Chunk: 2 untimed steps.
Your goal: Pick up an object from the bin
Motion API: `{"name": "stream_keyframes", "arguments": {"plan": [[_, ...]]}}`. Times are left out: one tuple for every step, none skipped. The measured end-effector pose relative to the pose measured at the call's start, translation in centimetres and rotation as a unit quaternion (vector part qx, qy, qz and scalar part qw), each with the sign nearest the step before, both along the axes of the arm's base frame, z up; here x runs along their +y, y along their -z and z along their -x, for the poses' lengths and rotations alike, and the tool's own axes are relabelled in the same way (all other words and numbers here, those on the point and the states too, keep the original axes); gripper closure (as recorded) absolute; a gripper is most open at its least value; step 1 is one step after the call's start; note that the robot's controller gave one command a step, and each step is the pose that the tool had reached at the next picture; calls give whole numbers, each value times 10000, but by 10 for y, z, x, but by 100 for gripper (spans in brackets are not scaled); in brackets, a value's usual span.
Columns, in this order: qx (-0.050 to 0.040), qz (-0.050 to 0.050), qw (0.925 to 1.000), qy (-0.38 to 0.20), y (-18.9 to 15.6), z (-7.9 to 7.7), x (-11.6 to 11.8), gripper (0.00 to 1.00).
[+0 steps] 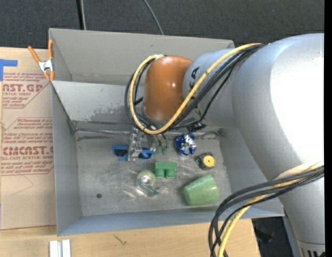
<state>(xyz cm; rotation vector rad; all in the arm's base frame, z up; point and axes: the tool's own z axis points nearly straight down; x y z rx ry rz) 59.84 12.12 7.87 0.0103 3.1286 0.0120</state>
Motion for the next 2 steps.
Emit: {"name": "stream_keyframes", "arguments": {"plan": [[26, 25, 10000, -8, -48, -2, 1, 100], [42, 26, 10000, -12, -74, -2, 2, 100]]}}
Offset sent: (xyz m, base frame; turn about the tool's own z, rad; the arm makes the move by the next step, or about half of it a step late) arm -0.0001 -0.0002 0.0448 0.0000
